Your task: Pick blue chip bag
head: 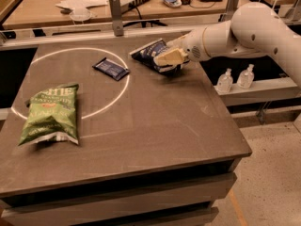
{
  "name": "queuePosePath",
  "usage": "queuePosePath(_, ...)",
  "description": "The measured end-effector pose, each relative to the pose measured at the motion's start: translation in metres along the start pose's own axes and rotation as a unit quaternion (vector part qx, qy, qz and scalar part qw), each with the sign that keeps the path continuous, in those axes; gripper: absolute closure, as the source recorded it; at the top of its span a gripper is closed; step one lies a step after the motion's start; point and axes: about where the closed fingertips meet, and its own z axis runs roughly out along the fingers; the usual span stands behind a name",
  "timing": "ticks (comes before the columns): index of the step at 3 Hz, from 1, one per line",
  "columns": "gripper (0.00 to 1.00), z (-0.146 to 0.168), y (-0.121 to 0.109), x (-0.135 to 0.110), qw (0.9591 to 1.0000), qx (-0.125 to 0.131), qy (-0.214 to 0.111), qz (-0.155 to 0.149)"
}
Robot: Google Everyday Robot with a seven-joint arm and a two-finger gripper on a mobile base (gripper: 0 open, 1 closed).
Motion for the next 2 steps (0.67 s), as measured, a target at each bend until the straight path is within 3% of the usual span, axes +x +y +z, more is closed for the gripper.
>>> queuePosePath(1,0.80,0.003,0.012,-0.017,0.9995,-0.019,-0.007,-0.025)
queuePosePath(2,1.00,-0.008,0.015,-0.034,0.9991,-0.017,-0.028,-0.025)
